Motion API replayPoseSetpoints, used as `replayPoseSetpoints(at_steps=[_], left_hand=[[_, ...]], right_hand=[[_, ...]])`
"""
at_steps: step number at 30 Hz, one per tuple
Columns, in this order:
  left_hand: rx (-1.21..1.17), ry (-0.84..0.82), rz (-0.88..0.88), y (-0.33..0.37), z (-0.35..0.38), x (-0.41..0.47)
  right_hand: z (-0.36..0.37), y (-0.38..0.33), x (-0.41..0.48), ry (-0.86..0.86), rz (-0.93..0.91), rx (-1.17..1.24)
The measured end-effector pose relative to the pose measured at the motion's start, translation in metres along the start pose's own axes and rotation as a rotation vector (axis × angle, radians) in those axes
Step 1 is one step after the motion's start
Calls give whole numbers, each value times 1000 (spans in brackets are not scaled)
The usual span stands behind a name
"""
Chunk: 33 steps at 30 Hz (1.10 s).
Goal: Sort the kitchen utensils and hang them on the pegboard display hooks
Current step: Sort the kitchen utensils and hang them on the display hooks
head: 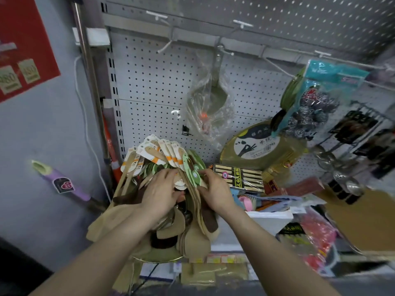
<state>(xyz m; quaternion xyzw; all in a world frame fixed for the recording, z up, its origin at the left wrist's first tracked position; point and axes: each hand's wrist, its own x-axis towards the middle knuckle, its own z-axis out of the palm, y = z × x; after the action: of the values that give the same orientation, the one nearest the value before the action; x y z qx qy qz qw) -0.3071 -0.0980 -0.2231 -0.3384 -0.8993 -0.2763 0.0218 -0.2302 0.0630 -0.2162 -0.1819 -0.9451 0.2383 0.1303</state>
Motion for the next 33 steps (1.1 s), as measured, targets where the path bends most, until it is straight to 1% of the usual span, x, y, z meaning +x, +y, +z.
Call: replayPoseSetpoints(at_steps=[6,12,18,27,33], left_hand=[[34,-19,112,27,-18,-16],[-39,-39,212,64,-32,-20],[-49,21,271,94,-39,-30],[-57,-8,184,105,-37,-54],[-75,1,95,92,-32,-65]], right_hand=[[-33,-12,-38,64,13,-29],[-68,-17,-68,110,-1,-64],[-93,-15,-87,138,-34,-60],[-105,-2,-106,108,-51,-51],[-87,-1,-107,67,-51,2]])
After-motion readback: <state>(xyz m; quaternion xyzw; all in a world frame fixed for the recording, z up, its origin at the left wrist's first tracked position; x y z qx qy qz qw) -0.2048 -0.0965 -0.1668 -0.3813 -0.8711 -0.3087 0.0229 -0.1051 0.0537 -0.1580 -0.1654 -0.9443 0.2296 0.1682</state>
